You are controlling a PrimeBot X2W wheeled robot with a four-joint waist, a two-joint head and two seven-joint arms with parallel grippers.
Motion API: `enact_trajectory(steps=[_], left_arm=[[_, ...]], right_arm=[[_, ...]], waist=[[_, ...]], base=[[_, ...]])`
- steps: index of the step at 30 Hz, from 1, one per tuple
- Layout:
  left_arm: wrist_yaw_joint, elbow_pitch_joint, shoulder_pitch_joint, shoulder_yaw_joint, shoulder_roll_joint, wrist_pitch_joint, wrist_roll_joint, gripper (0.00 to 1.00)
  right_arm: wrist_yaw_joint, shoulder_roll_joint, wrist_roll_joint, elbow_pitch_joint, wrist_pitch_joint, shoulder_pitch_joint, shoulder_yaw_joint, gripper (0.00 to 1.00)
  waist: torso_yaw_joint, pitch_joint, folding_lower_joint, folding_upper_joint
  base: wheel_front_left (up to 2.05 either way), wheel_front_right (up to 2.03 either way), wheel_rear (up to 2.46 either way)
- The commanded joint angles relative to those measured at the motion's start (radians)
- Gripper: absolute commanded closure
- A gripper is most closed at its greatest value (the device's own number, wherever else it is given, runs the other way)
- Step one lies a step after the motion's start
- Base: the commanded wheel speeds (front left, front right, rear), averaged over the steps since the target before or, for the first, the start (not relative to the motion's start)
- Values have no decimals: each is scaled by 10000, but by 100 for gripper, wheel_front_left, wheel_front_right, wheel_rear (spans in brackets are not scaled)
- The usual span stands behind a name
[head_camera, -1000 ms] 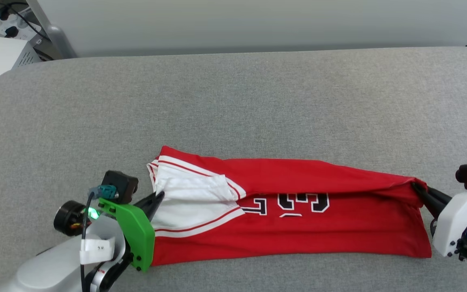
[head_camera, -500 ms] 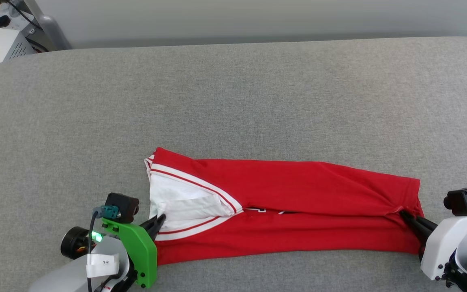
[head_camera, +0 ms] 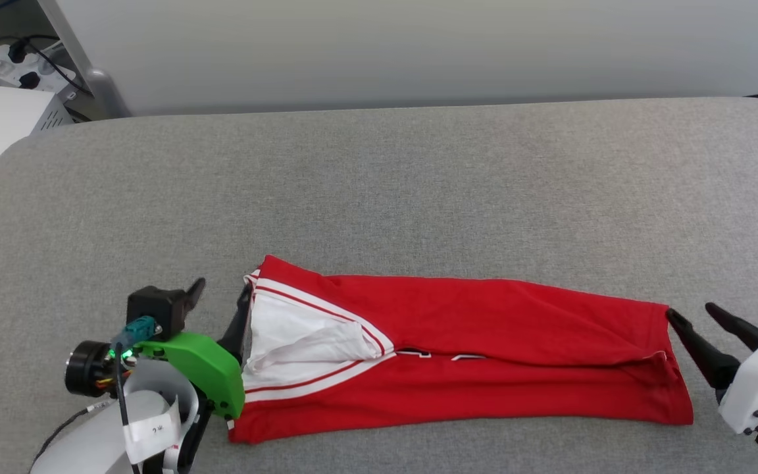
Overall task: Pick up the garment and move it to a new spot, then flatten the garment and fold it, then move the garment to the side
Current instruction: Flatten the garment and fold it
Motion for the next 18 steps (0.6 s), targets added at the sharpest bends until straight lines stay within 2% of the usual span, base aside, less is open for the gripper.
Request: enact_trajectory(steps=[1, 6, 11, 15, 17, 18], left_arm=[[219, -253, 427, 554, -55, -54, 434, 0], [661, -1054, 1550, 2372, -372, -56, 1885, 0], [814, -1515, 2447, 3945, -914, -57, 3349, 0], [755, -1727, 2971, 4924, -1456, -58, 4421, 0], [437, -1807, 3373, 5660, -2072, -58, 5238, 0], [359, -1803, 3439, 5813, -2208, -58, 5406, 0]], right_arm=[[-6, -89, 125, -216, 115, 186, -302, 0], [-6, -281, 322, -523, 818, 511, -1358, 0], [-6, -362, 1167, -356, 2357, 638, -1716, 0], [-6, -259, 1446, 99, 3077, 412, -1778, 0], [-6, -27, 1510, 628, 3469, 66, -1620, 0], [-6, 31, 1522, 745, 3508, -15, -1582, 0]], waist=[[52, -69, 0, 0], [126, -7, 0, 0], [225, 204, 0, 0], [369, 424, 0, 0], [560, 634, 0, 0], [604, 680, 0, 0]], base=[[0, 0, 0], [0, 0, 0], [0, 0, 0], [0, 0, 0], [0, 0, 0], [0, 0, 0]])
